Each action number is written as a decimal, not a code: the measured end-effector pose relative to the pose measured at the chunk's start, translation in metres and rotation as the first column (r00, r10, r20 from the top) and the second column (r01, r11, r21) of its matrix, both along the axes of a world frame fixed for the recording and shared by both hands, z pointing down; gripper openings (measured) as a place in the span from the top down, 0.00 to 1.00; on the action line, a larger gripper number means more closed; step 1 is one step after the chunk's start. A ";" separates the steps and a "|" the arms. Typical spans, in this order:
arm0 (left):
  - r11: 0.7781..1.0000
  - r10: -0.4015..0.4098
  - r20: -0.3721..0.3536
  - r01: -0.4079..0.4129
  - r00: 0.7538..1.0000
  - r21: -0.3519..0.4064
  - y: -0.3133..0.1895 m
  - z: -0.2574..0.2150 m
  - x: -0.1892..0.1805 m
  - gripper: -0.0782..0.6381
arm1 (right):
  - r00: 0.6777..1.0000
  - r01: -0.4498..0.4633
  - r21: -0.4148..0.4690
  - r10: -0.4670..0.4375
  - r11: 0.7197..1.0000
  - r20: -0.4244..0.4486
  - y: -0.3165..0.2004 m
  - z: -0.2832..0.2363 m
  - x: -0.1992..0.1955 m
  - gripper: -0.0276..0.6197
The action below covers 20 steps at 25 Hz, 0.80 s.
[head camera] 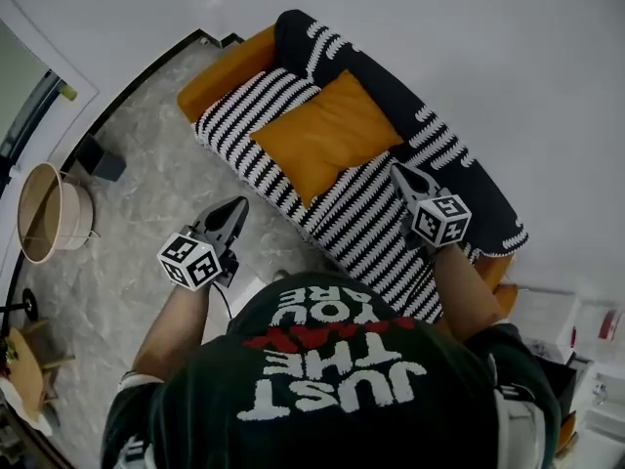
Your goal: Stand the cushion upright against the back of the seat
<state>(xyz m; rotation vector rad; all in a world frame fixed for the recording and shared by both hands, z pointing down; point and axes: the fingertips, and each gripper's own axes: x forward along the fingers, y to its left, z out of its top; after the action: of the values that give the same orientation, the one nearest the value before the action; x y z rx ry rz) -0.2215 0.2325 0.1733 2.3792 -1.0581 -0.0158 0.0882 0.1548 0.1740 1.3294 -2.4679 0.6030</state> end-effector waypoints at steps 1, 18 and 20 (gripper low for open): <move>1.000 0.009 0.006 -0.008 1.000 -0.005 -0.011 0.003 0.007 0.88 | 1.000 -0.011 -0.027 0.011 1.000 0.015 -0.011 0.010 0.007 0.92; 0.977 0.090 0.068 -0.075 0.994 -0.200 -0.127 0.139 0.114 0.88 | 0.989 -0.021 -0.389 0.076 0.921 0.128 -0.122 0.257 0.078 0.72; 0.970 0.115 0.055 -0.100 0.992 -0.222 -0.136 0.166 0.117 0.88 | 0.981 -0.041 -0.443 0.120 0.895 0.152 -0.129 0.295 0.076 0.65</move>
<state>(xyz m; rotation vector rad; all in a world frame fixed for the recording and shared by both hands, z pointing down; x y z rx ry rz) -0.1045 0.0970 0.3395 2.2458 -0.9093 0.2106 0.1642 0.0255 0.4686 1.2384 -2.2171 1.2620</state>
